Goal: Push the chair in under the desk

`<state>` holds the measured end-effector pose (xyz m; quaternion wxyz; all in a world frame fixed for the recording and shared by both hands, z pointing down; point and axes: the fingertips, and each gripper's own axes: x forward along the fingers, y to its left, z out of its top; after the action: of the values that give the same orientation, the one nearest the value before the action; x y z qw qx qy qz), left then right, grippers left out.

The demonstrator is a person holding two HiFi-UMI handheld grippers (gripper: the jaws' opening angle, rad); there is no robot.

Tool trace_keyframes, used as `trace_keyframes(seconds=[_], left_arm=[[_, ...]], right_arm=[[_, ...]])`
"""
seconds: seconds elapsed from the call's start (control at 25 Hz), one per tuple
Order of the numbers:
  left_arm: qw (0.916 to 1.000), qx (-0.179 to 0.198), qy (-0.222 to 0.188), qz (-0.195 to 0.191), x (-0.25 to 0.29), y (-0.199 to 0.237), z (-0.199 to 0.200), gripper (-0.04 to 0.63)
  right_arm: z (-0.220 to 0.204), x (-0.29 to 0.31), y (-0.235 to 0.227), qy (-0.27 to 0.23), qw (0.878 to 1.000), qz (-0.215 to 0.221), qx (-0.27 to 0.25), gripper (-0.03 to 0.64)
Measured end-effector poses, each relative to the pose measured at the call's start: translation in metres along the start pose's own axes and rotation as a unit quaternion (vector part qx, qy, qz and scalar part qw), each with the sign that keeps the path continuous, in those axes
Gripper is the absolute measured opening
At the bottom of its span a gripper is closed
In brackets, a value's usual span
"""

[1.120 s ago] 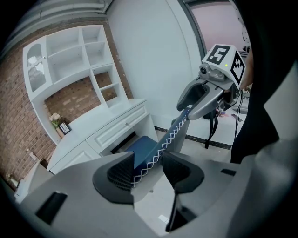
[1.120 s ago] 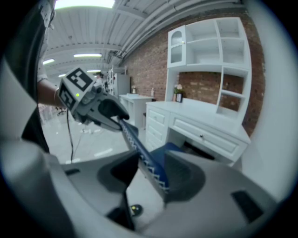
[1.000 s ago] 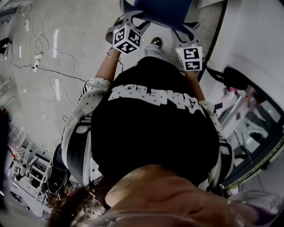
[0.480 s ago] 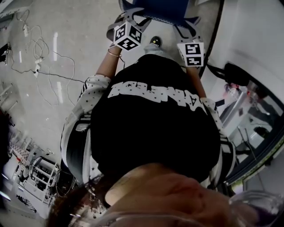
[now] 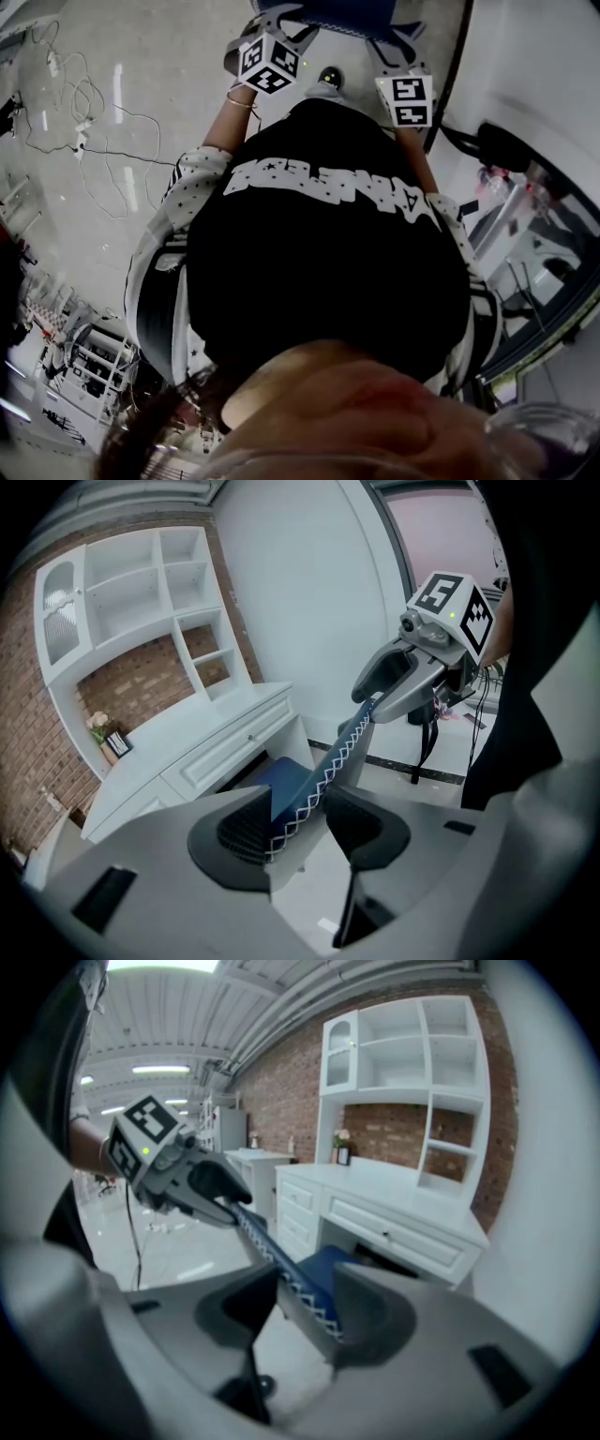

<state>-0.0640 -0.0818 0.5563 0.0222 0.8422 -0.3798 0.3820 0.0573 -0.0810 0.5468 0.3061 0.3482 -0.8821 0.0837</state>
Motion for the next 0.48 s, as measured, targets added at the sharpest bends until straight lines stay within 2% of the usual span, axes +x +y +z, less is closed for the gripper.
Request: trace_keyframes(seconds=[0.48], left_arm=[[1.0,0.0,0.006,-0.003,0.0013,0.0011,0.0031,0.21]], right_arm=[[0.0017,-0.0008,-0.0033,-0.003,1.0,0.004,-0.002,0.201]])
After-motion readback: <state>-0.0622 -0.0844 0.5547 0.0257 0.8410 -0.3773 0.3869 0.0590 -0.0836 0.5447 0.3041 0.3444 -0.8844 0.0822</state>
